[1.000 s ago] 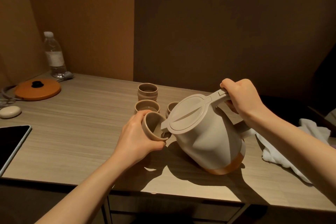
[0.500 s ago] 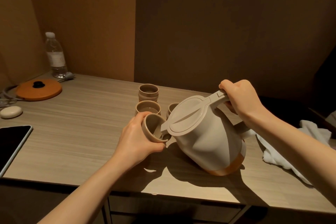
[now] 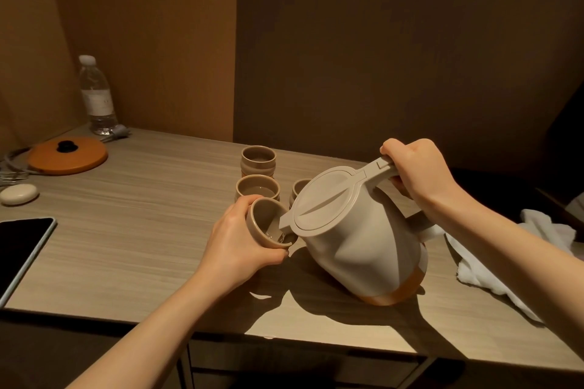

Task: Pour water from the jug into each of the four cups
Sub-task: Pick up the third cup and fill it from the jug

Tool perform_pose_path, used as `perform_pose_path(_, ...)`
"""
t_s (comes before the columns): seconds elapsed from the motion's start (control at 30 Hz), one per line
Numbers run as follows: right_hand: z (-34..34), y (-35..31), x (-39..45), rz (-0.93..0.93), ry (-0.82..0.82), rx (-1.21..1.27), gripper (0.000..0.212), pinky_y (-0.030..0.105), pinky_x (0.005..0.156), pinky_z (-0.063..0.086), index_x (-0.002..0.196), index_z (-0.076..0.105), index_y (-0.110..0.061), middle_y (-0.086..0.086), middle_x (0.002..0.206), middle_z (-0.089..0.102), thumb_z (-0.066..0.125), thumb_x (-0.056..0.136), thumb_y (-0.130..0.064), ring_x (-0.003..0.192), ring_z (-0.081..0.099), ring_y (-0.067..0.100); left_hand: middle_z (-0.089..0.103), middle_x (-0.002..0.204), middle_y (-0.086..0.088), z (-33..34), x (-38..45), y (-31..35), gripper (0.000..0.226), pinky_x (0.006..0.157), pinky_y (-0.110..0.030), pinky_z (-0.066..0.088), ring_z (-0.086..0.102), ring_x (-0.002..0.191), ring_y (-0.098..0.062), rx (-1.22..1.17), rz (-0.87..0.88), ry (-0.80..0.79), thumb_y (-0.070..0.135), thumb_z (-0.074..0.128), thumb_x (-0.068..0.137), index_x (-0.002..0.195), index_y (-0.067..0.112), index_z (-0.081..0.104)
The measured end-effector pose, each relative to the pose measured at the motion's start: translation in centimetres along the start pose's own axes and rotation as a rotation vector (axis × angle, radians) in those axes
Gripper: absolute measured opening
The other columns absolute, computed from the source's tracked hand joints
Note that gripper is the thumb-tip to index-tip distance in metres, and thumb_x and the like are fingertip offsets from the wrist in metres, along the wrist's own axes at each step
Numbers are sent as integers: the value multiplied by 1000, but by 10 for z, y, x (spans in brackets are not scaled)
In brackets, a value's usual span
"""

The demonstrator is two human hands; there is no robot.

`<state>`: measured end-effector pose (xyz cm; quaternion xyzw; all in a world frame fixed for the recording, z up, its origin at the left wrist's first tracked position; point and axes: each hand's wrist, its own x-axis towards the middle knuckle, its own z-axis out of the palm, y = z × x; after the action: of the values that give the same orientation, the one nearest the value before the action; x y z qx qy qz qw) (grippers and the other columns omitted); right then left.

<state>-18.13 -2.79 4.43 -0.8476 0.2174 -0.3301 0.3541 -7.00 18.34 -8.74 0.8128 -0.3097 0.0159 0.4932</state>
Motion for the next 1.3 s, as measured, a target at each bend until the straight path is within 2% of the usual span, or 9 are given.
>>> perform_pose_path(0.23,1,0,1,17,5,13,51,31,53,33,40,45,-11,-2,37,42,51,89,-23,46,40,18,56,119,11,0,0,-1,90,85,-23,45,53,109,-9,-4,-8,0,33,93,48,126,31,47)
perform_pose_path(0.5,1,-2,0,-3,-7,-12,50,28,54,34,46,49,-8,8,50,47,48,93,-22,51,45,18,56,119,12,0,0,-2,90,85,-23,44,52,109,-9,-12,-8,-5,32,93,48,125,32,46)
perform_pose_path(0.77,1,-2,1,-4,-6,-8,51,29,53,34,44,47,-9,6,47,45,49,92,-23,49,42,17,57,119,11,-1,0,-2,90,87,-25,46,53,110,-9,-11,-12,-6,32,93,48,125,32,47)
perform_pose_path(0.97,2,0,3,4,-5,5,52,30,53,34,40,45,-12,-5,35,41,50,91,-22,46,41,18,57,120,10,0,0,-2,92,86,-24,46,53,110,-10,-8,-18,-7,33,93,48,127,31,47)
perform_pose_path(1.3,4,-2,2,-7,-5,-15,51,30,54,34,42,47,-10,4,45,45,49,92,-23,49,43,17,57,120,10,0,-1,-4,91,85,-24,45,53,109,-10,-9,-25,-11,33,93,47,126,31,47)
